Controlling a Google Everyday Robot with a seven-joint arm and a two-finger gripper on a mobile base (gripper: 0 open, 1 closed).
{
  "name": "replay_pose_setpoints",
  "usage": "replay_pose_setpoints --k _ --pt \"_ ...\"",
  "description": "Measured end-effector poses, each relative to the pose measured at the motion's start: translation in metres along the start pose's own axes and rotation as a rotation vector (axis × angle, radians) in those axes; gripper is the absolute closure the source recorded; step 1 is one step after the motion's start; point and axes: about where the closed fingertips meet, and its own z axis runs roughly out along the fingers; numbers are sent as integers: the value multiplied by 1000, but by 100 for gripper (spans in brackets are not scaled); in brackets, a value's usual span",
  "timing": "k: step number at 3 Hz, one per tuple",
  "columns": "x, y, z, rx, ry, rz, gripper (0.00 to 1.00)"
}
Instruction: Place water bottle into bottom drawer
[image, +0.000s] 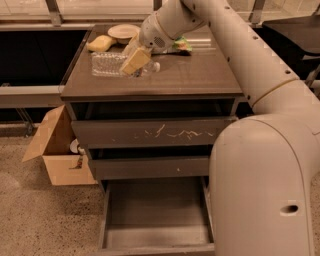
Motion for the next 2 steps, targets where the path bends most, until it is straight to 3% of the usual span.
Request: replay_pose_setpoints --k 1,2 --pt "-1 16 4 -32 1 -7 100" --pt "-9 47 3 -59 -6 -14 100"
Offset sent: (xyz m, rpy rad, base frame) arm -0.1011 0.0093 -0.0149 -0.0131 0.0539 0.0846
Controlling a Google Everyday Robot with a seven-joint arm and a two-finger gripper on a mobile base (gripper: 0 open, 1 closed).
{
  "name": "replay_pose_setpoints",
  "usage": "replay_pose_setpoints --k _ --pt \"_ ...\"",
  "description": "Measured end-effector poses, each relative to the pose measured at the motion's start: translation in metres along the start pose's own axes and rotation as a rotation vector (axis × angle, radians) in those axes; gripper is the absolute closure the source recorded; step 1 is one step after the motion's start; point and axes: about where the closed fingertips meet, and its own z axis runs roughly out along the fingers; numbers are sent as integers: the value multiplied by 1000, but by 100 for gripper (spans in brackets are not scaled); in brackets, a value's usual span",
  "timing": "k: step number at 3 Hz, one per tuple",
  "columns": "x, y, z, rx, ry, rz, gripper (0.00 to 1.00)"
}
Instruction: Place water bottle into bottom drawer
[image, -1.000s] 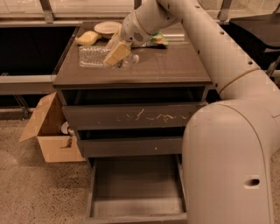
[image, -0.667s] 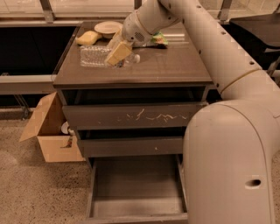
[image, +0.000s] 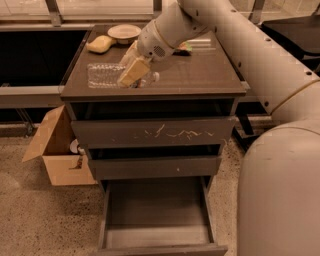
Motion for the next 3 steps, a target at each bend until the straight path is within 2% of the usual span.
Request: replay_pose_setpoints --k 1,2,3 --pt "-2 42 3 -19 -17 22 100" --pt "4 84 28 -64 -22 59 100" --pt "13 100 43 -101 -6 71 100"
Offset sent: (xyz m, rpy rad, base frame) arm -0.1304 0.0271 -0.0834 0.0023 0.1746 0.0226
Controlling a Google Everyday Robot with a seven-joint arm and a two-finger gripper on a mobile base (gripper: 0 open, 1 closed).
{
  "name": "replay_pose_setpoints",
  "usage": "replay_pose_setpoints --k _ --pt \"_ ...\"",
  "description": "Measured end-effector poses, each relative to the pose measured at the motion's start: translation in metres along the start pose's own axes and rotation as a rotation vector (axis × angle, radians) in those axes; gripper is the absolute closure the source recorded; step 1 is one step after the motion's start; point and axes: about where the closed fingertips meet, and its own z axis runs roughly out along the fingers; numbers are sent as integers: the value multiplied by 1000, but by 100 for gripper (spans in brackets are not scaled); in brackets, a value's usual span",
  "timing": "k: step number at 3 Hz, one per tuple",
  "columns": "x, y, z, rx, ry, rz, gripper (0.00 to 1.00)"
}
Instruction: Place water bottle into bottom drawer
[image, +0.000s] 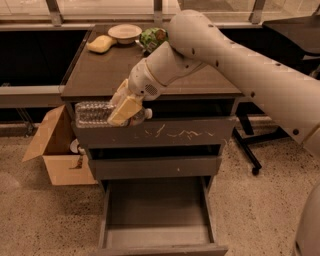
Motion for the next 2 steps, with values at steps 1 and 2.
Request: replay_pose_setpoints --k 1,2 --pt "0 0 0 0 0 0 100" --pt "18 10 17 -28 8 14 100"
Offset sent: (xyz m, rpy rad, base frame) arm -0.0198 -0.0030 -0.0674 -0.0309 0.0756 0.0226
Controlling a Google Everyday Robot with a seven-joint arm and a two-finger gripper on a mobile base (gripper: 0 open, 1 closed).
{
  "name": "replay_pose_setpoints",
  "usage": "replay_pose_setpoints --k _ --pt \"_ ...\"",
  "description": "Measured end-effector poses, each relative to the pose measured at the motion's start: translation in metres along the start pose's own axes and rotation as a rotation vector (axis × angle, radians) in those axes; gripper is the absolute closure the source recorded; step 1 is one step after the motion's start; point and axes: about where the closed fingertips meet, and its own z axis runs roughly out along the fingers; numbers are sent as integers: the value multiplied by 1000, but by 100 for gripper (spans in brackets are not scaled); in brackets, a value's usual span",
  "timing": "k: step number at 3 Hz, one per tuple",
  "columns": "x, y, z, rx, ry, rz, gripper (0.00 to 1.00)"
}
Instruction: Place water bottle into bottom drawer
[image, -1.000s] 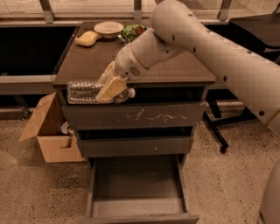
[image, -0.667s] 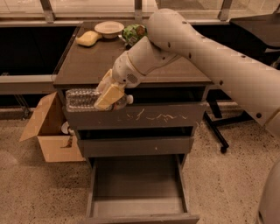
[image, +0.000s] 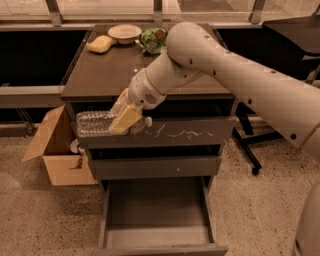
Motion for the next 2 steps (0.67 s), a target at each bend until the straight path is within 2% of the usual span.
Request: replay_pose_setpoints --k 1,2 --pt "30 16 28 -44 20 32 100" --pt "65 35 54 -67 45 60 100"
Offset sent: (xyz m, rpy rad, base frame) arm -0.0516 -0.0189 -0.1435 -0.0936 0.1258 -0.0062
